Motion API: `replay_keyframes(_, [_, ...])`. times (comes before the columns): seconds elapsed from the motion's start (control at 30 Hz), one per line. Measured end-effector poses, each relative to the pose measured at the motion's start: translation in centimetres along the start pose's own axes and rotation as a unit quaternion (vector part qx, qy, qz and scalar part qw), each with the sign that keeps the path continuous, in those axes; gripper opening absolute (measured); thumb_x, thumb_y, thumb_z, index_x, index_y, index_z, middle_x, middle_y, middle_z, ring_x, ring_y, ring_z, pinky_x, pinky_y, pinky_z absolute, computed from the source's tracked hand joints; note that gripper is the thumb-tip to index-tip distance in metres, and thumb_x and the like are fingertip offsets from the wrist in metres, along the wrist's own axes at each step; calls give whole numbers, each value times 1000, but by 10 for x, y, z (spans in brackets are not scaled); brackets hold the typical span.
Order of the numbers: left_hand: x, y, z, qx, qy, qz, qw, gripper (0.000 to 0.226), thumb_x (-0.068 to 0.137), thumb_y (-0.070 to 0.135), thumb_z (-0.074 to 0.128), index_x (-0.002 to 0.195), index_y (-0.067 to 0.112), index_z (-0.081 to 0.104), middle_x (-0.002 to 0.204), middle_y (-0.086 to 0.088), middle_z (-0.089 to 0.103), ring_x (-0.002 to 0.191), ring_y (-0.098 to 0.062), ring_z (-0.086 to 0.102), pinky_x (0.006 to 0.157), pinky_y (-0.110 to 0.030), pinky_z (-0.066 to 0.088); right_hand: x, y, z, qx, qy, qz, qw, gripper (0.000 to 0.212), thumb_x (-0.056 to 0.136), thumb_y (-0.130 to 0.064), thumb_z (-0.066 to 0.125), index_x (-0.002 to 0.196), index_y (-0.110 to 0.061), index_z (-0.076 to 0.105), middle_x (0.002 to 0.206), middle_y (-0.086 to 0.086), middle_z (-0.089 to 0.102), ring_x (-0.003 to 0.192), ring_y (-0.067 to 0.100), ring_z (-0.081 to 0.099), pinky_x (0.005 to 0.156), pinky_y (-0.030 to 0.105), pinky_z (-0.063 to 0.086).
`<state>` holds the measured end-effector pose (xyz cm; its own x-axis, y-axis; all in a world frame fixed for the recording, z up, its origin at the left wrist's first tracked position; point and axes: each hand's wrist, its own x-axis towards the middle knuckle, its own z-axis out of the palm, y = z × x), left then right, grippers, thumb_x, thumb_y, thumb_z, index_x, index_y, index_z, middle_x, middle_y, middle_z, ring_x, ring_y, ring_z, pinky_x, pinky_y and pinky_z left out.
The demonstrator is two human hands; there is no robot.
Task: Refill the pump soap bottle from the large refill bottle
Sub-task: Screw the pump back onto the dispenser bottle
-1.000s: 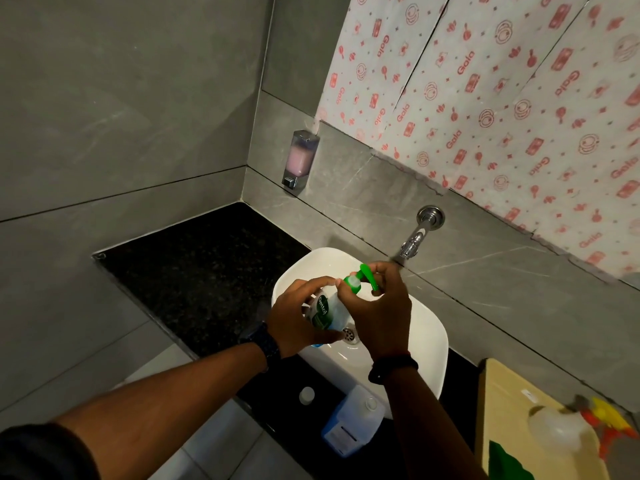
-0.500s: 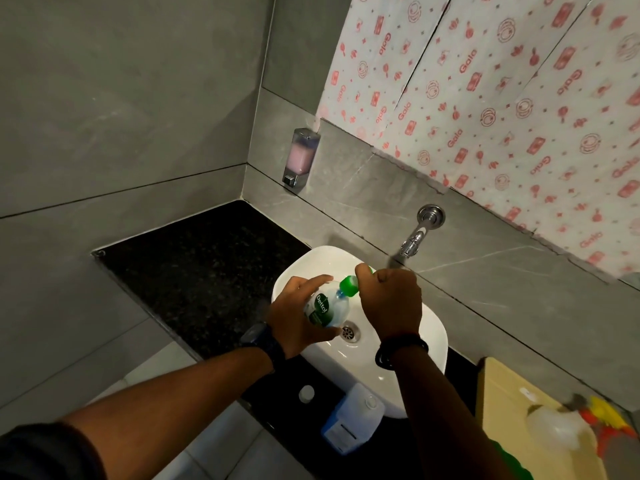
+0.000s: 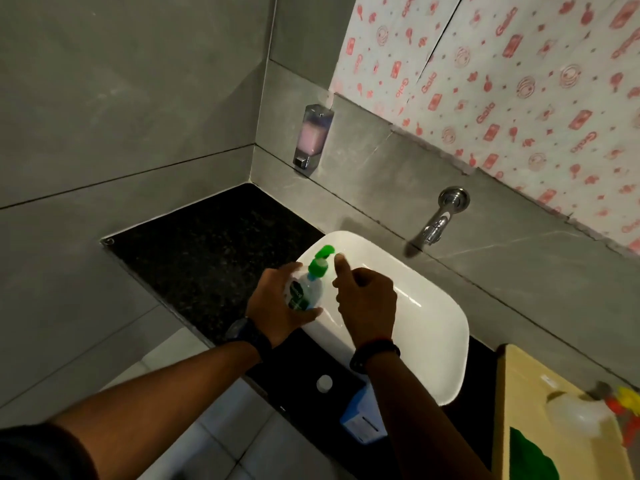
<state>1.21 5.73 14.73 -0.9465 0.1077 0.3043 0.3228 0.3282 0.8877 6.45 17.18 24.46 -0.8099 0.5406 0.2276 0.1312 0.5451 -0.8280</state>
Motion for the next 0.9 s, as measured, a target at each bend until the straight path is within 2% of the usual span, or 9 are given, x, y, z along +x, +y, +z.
replay_keyframes(0.07, [1,-20,-9,30,7,-8,999,83,52,41,88,125,26,49,107,4,49,93,-12,52,77,-26,47,-8,18,16,-40,-14,-19,999,51,82,-58,52,52,-17,56,50,0,57,51,16,55,59,26,43])
replay_keyframes(0.13, [5,-43,-17,55,9,-14,998,81,52,41,89,122,24,52,108,-1,54,94,-16,54,78,-27,47,-18,40,36,-91,-47,-16,995,40,81,-59,52,61,-24,55,58,-8,58,58,10,55,60,21,39])
replay_keyframes(0.27, [8,-81,-32,62,0,-40,997,80,48,45,88,118,31,52,105,1,54,90,-12,54,75,-26,47,-35,84,73,-170,-137,-36,975,25,81,-52,56,82,-27,56,75,-9,59,71,11,54,60,25,39])
replay_keyframes(0.43, [19,-129,-38,46,-27,-55,997,82,48,34,90,120,25,51,106,-3,53,95,-21,61,81,-39,55,-47,134,118,-238,-243,-50,939,38,82,-45,55,107,-17,56,106,10,61,96,28,56,78,38,48])
replay_keyframes(0.53, [26,-156,-36,38,-43,-67,996,84,49,24,92,121,11,52,110,-12,55,96,-24,63,82,-44,56,-48,159,146,-264,-267,-43,926,57,82,-48,56,127,-14,48,129,14,51,117,33,47,95,40,42])
replay_keyframes(0.63, [31,-175,-35,50,-61,-61,995,85,47,19,93,120,1,53,110,-19,57,99,-29,62,84,-48,55,-50,176,168,-285,-253,-65,922,65,79,-50,59,130,-11,48,136,20,48,125,36,45,99,45,42])
replay_keyframes(0.73, [37,-189,-36,85,-79,-33,993,83,45,21,93,115,-6,56,108,-22,60,100,-31,60,85,-43,54,-50,190,184,-307,-244,-93,915,69,79,-55,56,132,-11,46,138,20,46,129,36,41,101,47,40])
replay_keyframes(0.83, [41,-196,-37,97,-84,-25,991,84,45,21,93,115,-8,56,109,-24,60,102,-27,58,89,-26,45,-51,202,195,-330,-245,-106,905,74,82,-62,44,138,-15,37,146,18,36,137,33,29,109,49,27])
replay_keyframes(0.9, [42,-197,-37,94,-83,-18,992,84,45,19,94,114,-10,56,109,-25,60,103,-25,55,90,-26,44,-53,207,199,-349,-248,-105,898,75,84,-65,36,141,-17,32,149,17,32,140,32,24,111,50,21])
